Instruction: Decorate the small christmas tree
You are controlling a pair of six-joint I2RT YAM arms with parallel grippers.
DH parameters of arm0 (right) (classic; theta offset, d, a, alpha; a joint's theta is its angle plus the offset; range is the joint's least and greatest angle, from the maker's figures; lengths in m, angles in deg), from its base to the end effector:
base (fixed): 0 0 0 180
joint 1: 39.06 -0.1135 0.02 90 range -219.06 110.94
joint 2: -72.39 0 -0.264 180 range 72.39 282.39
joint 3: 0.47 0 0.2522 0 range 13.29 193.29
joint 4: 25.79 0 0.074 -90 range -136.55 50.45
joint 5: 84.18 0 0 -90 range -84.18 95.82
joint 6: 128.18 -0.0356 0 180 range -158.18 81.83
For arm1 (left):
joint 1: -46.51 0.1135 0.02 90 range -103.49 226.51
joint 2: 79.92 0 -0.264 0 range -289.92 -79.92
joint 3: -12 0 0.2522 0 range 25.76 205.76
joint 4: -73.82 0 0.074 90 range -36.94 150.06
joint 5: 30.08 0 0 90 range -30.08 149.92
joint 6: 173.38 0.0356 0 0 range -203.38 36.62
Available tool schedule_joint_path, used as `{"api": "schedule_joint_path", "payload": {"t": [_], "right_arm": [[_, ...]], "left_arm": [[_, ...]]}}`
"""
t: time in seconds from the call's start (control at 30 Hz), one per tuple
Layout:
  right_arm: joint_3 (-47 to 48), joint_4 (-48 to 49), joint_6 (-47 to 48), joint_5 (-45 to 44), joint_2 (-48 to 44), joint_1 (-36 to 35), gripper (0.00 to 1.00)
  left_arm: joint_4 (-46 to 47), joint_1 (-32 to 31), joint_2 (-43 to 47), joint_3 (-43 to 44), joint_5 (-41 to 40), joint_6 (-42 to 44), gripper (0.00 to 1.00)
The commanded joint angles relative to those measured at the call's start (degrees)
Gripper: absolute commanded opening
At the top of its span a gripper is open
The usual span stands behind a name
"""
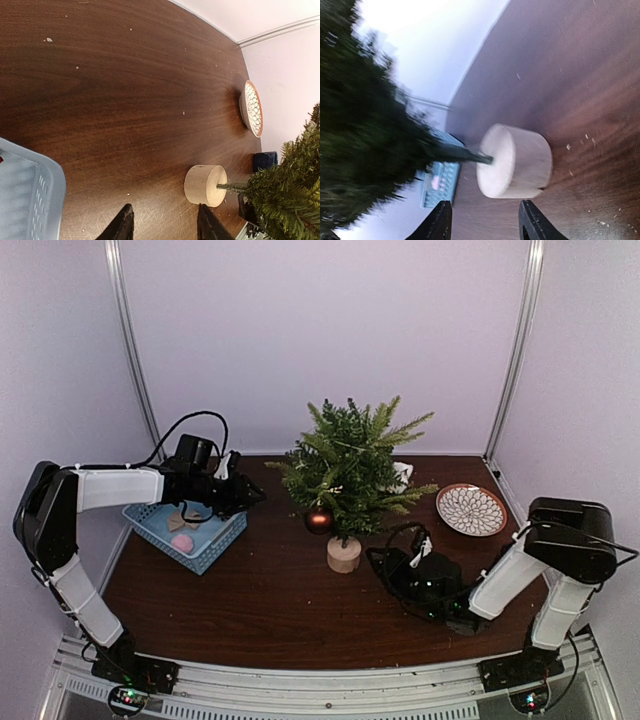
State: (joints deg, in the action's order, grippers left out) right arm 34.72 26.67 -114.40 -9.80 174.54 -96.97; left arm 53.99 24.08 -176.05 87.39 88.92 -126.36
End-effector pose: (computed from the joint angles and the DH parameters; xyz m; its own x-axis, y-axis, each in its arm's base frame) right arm 0.1564 0.2314 0.1124 -0.6896 0.6609 -0.2961 -0.0322 0.3805 0.9242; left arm 0.3298 -0.1548 0.2183 -0.8994 -0.2738 -0.3408 0.0833 0.6578 -0.7485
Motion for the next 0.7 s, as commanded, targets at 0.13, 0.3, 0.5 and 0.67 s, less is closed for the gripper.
{"api": "schedule_joint_path", "payload": {"t": [0.13,0.3,0.5,0.67], "right_arm": [[-6.08,-8.14,5.86,-8.63,-16.60,-1.39,0.50],[-2.96,-13.40,9.74,-10.05,-18.89,-5.95,0.47],[-2.63,1.29,9.20,-14.16,-7.24,-8.87,0.43],[1.42,5.67,9.93,-14.59,0.52,-9.74,0.43]], "left_arm": [[1.90,0.55,0.30,1.31,0.98,0.88,0.43],[2.01,0.55,0.54,1.05,0.77,1.04,0.43],[2.26,0.81,1.01,0.23,0.68,1.26,0.43],[1.60,0.97,1.42,-0.25,0.95,1.99,0.43]]}}
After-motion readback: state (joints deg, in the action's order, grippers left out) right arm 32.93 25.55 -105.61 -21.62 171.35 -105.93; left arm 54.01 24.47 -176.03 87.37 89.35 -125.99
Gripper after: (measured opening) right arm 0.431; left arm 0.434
